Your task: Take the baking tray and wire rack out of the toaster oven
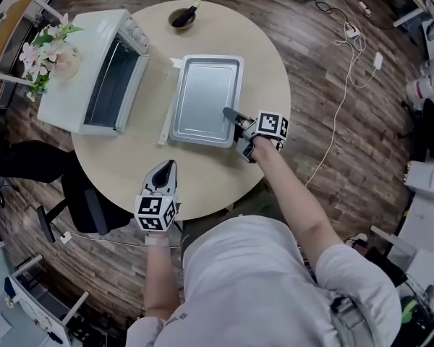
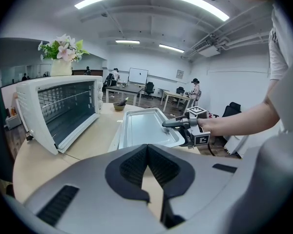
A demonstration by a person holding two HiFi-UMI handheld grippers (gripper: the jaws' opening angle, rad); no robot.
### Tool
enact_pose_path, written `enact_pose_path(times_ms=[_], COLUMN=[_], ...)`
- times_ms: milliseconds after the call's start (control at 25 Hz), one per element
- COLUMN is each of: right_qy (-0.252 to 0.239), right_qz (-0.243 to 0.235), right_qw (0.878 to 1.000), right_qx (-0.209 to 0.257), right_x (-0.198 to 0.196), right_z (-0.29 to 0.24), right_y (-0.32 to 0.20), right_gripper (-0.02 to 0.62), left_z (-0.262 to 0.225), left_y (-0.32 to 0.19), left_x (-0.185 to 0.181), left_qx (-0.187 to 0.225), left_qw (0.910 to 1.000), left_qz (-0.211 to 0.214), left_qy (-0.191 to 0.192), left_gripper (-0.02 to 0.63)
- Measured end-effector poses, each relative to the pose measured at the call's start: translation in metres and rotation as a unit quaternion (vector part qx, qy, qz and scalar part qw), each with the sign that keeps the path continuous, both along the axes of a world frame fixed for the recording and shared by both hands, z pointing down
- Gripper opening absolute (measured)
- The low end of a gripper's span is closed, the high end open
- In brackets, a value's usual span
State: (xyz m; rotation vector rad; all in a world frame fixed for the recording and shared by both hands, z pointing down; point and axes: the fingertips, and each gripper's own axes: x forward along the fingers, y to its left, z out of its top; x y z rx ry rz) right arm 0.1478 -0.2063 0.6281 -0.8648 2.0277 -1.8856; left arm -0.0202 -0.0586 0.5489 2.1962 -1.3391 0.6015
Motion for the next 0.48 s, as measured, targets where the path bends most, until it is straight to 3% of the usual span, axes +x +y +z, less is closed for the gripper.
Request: enact_pose_path(times_ms=[480], right_qy=[0.025], right_qz=[-0.023], right_qw=[0.999], right_qx=[-0.019], right_x=[0.083], right_z=[0.021], right_y=[0.018], right_gripper=[0.077], left_z=[0.009], left_y=[-0.013], left_x=[0.077], left_qx=[-0.007], left_qw=[0.9999], left_qz=[-0.003], left_qy=[0.010], left_gripper=[-0.003])
